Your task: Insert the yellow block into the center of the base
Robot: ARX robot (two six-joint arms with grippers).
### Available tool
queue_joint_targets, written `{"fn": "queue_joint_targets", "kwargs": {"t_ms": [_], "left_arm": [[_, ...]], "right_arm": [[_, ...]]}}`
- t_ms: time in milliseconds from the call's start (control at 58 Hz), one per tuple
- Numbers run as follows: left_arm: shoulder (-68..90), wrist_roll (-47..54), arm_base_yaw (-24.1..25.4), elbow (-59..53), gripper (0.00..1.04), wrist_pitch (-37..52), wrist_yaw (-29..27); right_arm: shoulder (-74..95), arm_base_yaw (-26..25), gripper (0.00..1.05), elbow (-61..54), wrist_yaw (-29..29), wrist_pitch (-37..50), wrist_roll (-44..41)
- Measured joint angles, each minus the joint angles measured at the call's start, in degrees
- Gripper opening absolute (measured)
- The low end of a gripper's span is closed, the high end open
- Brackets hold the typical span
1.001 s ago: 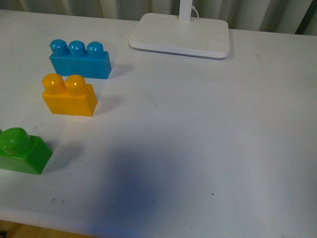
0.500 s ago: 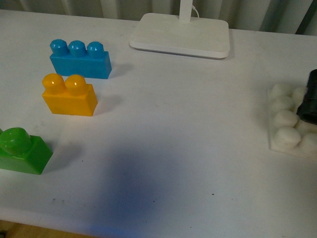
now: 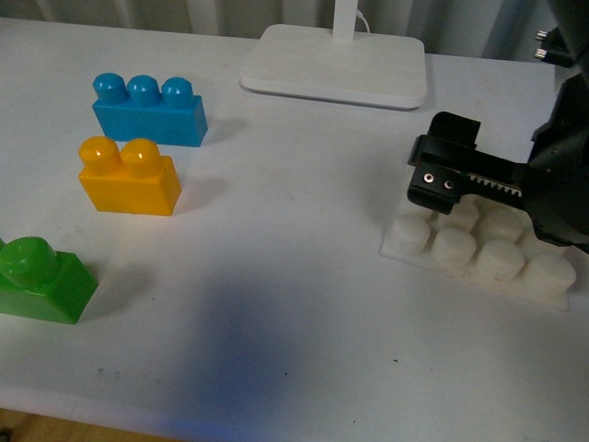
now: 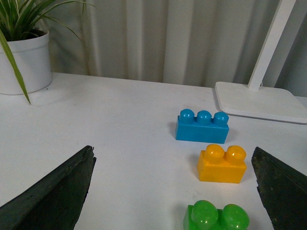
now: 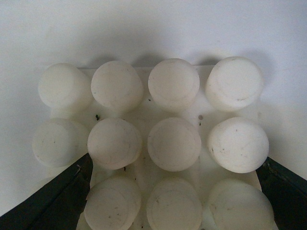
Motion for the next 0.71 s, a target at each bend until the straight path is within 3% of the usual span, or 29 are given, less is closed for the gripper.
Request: {"fn": "queue_joint_targets", "kwargs": {"t_ms": [707], "left_arm": [[0.0, 0.0, 0.0, 0.0, 0.98, 0.0, 0.0]], "right_arm": [[4.0, 5.7, 0.96, 4.9, -0.2, 0.5, 0.9]]}}
